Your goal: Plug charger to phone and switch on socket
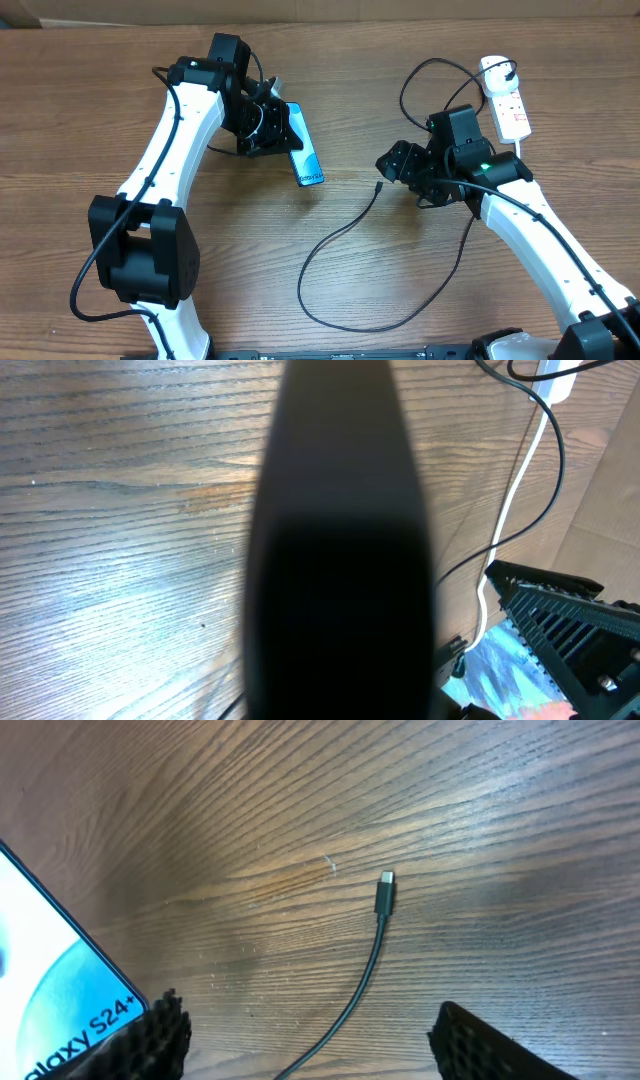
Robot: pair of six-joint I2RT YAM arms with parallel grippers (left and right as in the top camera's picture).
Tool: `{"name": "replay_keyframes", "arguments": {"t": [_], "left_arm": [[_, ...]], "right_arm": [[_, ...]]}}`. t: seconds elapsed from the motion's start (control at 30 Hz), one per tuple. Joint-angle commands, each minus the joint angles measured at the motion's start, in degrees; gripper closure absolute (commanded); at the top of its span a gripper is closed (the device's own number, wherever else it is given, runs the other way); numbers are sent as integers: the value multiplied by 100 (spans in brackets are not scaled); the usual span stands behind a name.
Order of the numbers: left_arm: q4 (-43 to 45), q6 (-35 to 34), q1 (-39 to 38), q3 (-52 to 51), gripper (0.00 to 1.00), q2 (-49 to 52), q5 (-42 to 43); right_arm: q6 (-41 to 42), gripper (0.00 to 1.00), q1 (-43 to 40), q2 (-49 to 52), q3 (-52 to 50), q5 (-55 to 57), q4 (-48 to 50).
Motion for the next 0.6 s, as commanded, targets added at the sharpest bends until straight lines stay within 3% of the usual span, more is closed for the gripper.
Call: {"name": "replay_keyframes", "arguments": {"t": [0.0,0.57], "left_arm": [[26,-4,31,79,96,-4,216],[26,-22,31,79,96,-4,260]], "right_arm": [[-28,24,39,153,-24,96,37],[20,24,42,540,-24,22,164]]}}
